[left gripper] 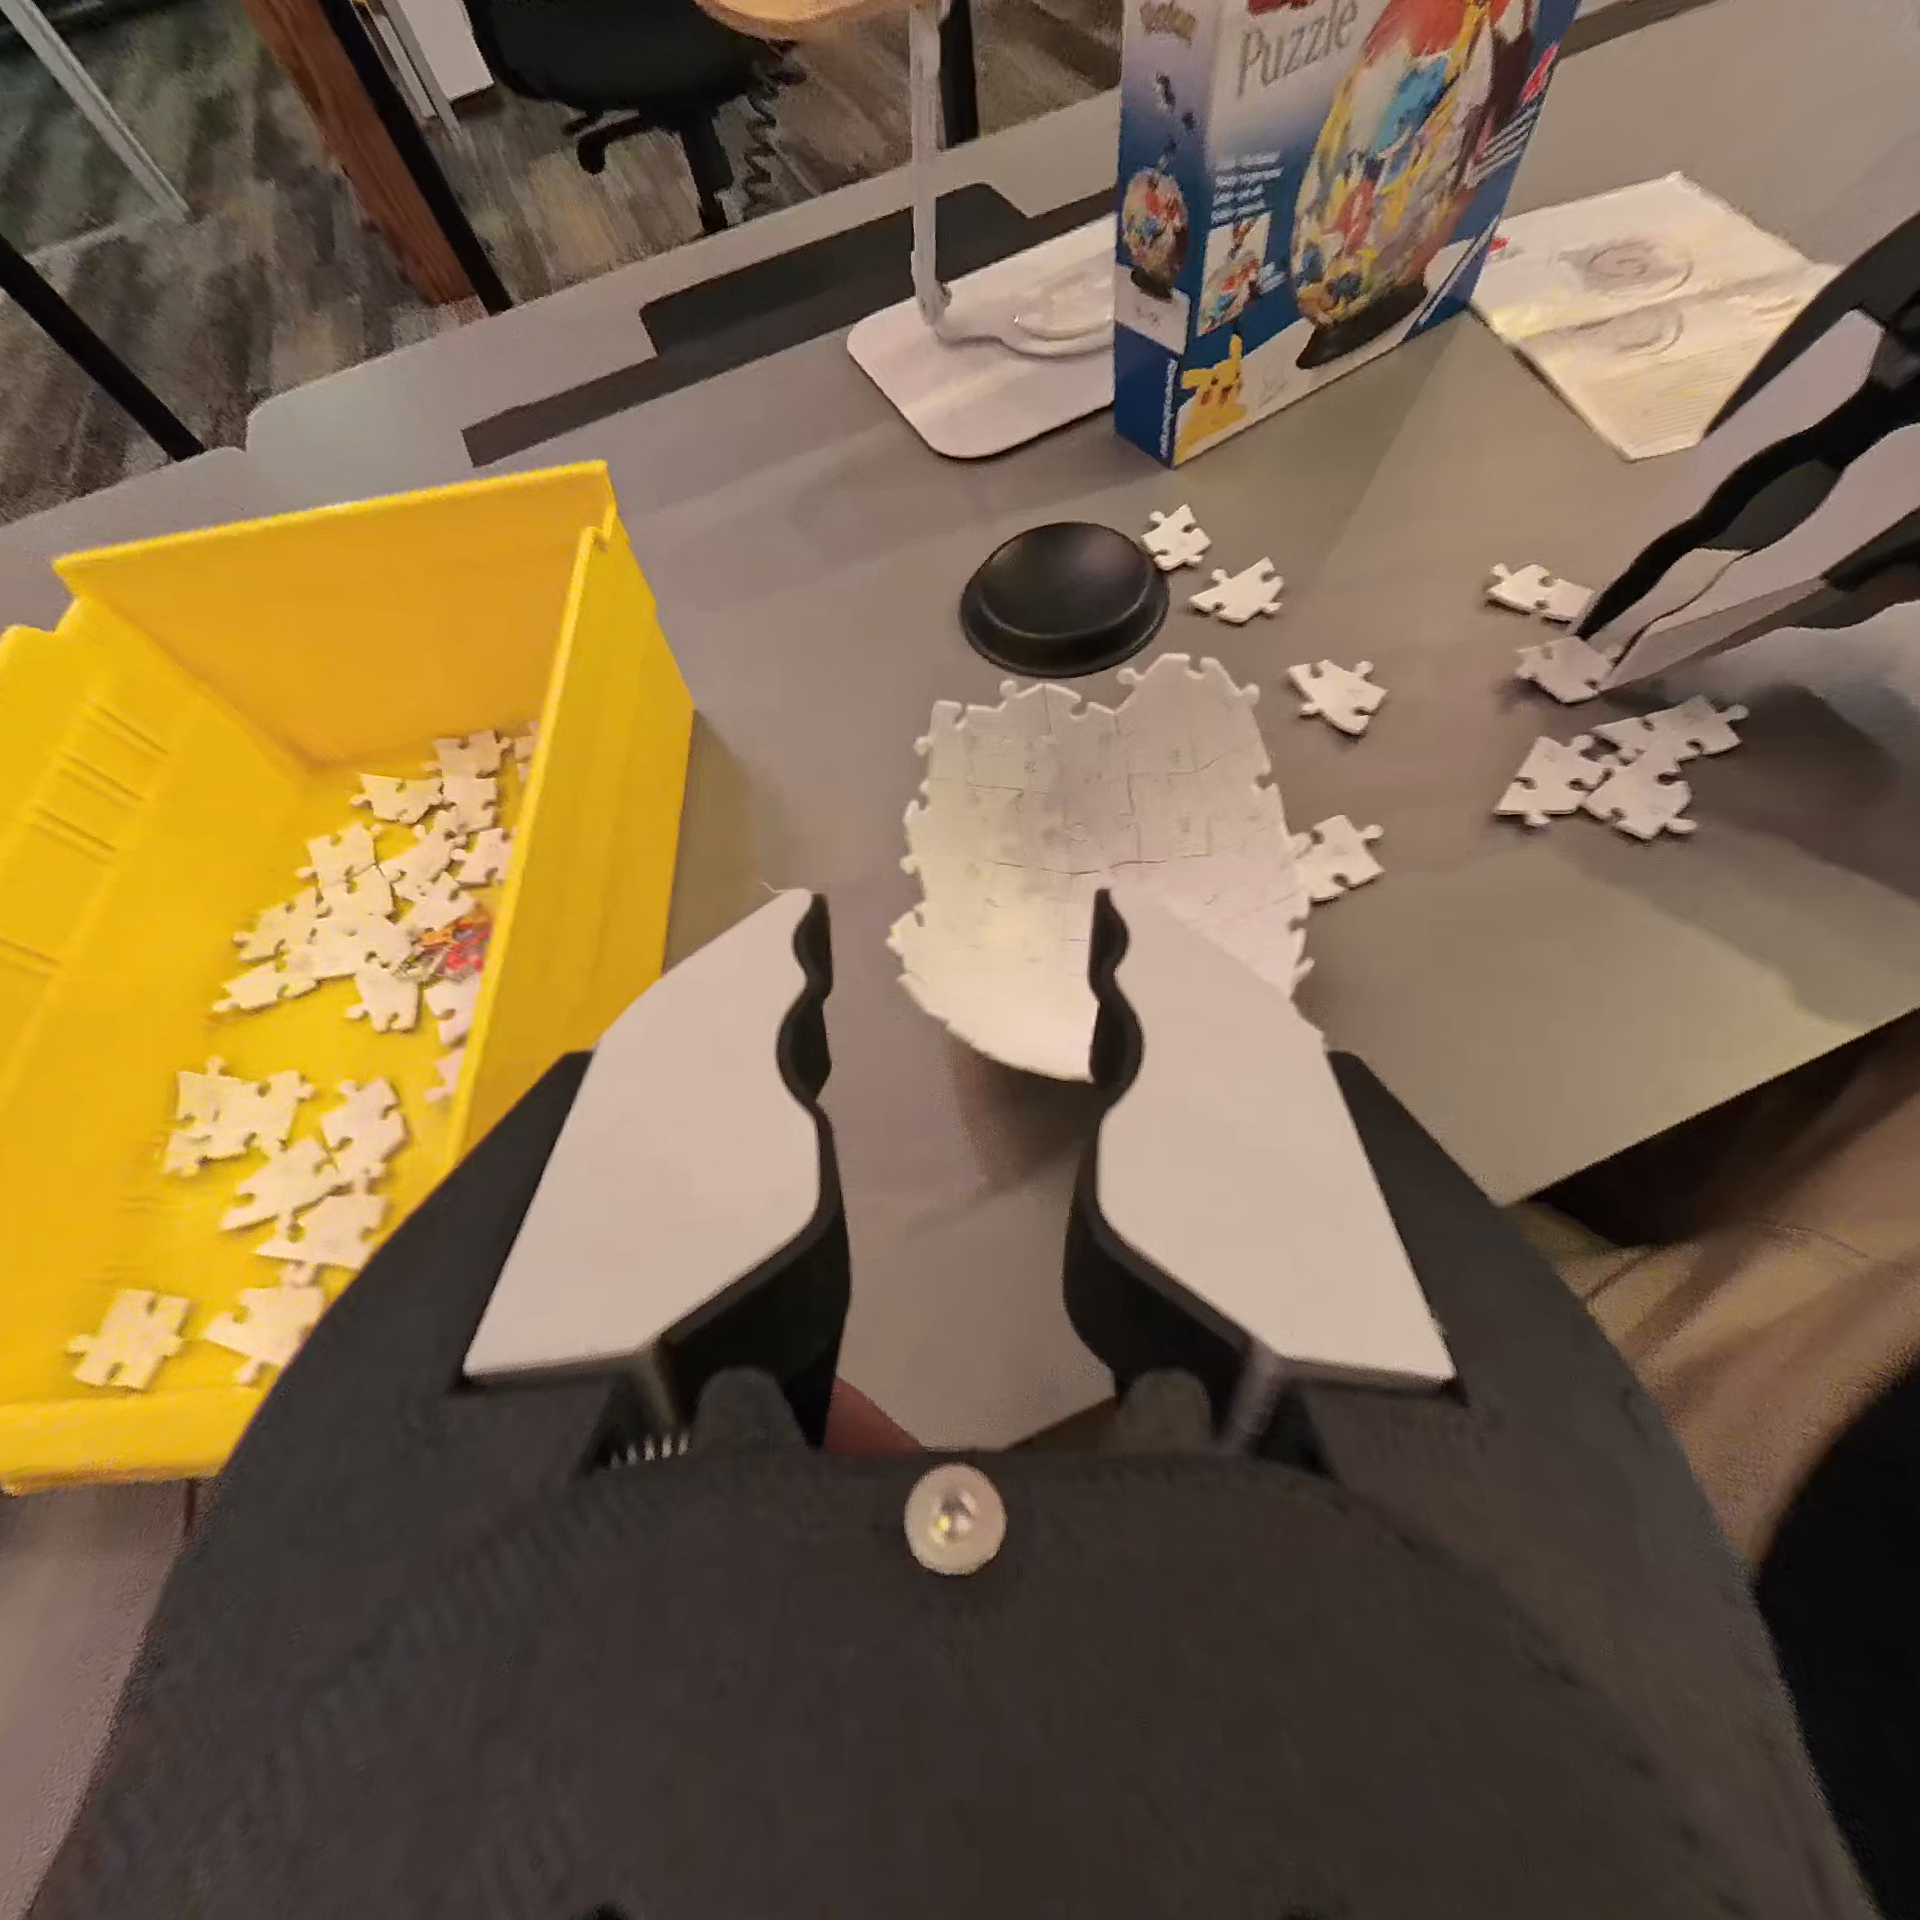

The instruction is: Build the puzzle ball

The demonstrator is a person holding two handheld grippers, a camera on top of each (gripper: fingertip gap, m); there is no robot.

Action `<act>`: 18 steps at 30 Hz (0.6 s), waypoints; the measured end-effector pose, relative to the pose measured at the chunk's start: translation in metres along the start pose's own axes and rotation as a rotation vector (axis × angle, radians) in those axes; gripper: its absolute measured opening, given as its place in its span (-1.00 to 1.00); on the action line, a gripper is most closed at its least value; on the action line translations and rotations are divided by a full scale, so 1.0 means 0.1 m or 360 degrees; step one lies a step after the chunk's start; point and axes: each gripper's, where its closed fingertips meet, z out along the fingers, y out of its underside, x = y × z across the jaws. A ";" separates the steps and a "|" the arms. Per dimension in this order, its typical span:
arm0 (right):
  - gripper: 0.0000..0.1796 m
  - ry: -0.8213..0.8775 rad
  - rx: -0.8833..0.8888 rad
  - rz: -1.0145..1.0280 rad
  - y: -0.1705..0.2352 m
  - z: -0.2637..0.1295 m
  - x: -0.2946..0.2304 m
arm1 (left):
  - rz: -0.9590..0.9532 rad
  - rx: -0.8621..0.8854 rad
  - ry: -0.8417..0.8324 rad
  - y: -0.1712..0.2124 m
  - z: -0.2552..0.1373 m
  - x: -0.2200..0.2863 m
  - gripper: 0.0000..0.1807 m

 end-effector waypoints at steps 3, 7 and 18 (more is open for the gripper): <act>-0.76 0.0013 -0.0011 -0.0021 -0.02 0.01 -0.01 | 0.0100 -0.0101 0.0049 -0.02 0.20 -0.11 -0.38; -0.76 0.0026 -0.0013 -0.0045 -0.04 0.02 -0.03 | 0.0205 -0.0188 0.0155 -0.09 0.46 -0.09 -0.35; -0.77 0.0013 0.0011 -0.0088 -0.14 0.08 -0.01 | 0.0241 -0.0474 0.0395 0.14 0.95 -0.05 -0.36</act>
